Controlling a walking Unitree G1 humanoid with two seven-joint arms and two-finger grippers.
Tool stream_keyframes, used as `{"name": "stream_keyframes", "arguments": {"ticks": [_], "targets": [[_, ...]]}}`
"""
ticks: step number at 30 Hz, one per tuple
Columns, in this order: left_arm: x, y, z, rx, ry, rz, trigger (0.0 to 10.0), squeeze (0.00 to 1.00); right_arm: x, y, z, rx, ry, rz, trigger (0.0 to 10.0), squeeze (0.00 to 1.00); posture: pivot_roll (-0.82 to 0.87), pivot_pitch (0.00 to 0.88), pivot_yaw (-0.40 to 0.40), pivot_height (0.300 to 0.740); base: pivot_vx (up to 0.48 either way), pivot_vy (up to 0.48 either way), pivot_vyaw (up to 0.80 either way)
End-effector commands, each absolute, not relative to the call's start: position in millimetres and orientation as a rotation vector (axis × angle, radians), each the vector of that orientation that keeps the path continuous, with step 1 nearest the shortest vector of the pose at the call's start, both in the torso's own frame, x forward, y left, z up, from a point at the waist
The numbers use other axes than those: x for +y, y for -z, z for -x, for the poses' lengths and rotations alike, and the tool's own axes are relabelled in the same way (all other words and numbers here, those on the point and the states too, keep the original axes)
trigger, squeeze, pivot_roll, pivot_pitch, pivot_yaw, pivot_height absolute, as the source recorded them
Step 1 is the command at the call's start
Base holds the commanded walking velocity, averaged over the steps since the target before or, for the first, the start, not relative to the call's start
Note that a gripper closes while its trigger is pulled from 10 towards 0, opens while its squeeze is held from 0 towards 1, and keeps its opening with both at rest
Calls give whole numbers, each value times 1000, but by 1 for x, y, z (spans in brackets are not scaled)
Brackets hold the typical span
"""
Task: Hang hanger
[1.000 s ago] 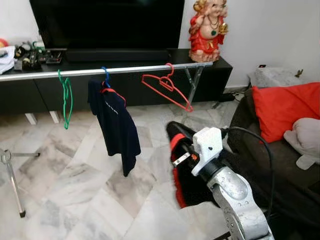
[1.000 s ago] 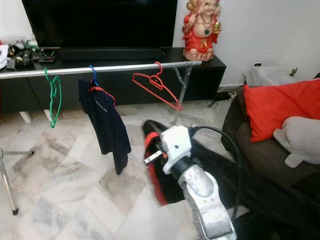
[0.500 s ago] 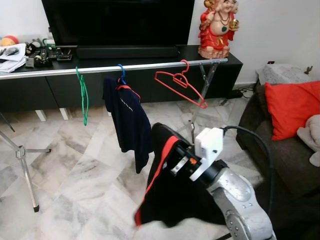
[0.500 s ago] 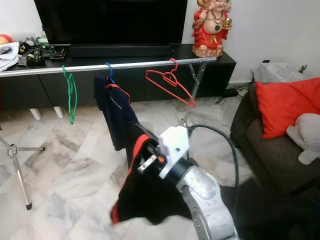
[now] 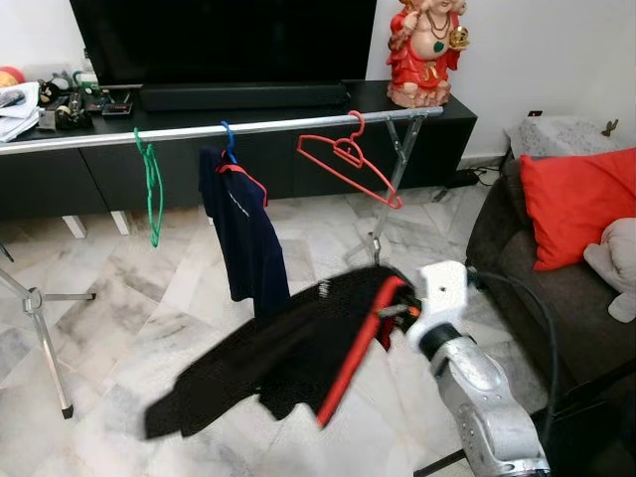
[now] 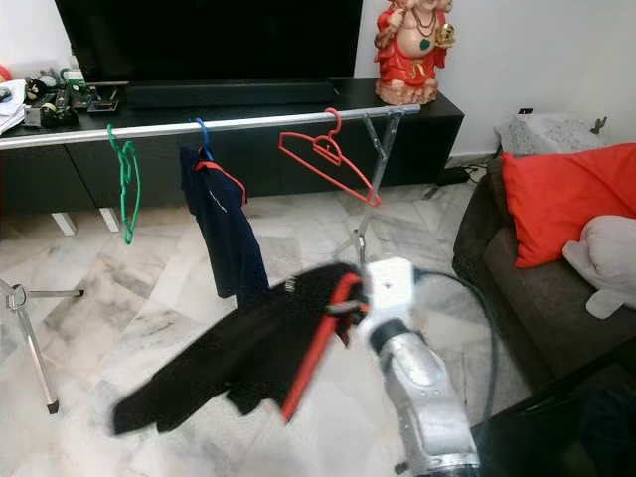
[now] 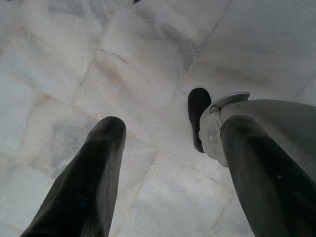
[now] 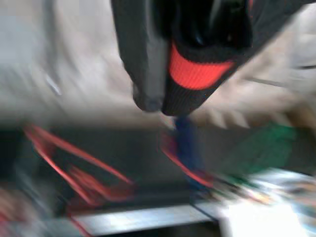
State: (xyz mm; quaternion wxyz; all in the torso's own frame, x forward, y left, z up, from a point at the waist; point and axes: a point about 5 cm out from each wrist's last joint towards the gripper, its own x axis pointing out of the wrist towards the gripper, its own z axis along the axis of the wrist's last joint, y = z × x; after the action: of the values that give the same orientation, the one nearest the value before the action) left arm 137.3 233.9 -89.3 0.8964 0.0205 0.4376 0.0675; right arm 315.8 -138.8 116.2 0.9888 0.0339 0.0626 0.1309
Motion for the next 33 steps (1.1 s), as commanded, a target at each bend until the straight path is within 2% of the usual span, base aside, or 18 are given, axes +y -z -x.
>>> {"name": "stream_keyframes", "arguments": {"ticks": [1, 7, 11, 14, 16, 20, 24, 28, 33], "targets": [[235, 92, -130, 932, -144, -48, 10000, 0, -150, -102, -313, 181, -194, -126, 10000, 0, -22, 124, -10, 740, 0, 0, 0], [236, 90, -132, 912, -157, -59, 10000, 0, -146, -78, -307, 250, -198, -108, 10000, 0, -24, 128, -8, 740, 0, 0, 0], [246, 78, -150, 780, -203, -63, 10000, 0, -144, -61, -306, 295, -172, -130, 10000, 0, -23, 129, -8, 740, 0, 0, 0], [255, 48, -187, 531, -215, -68, 10000, 0, -148, -37, -301, 371, -132, -125, 10000, 0, -14, 127, -9, 740, 0, 0, 0], [255, 44, -192, 495, -213, -66, 10000, 0, -149, -33, -300, 385, -125, -126, 10000, 0, -12, 126, -9, 740, 0, 0, 0], [246, 1, -227, 215, -152, -87, 10000, 0, -159, -15, -294, 436, -66, -130, 10000, 0, -10, 121, -8, 740, 0, 0, 0], [237, -13, -231, 127, -123, -100, 10000, 0, -161, -10, -292, 433, -57, -114, 10000, 0, -11, 115, -4, 740, 0, 0, 0], [227, -30, -223, 35, -99, -113, 10000, 0, -164, -11, -291, 377, -39, -135, 10000, 0, -10, 99, -7, 740, 0, 0, 0], [219, -35, -229, 32, -95, -84, 10000, 0, -164, -10, -291, 360, -20, -158, 10000, 0, -9, 78, -10, 740, 0, 0, 0]]}}
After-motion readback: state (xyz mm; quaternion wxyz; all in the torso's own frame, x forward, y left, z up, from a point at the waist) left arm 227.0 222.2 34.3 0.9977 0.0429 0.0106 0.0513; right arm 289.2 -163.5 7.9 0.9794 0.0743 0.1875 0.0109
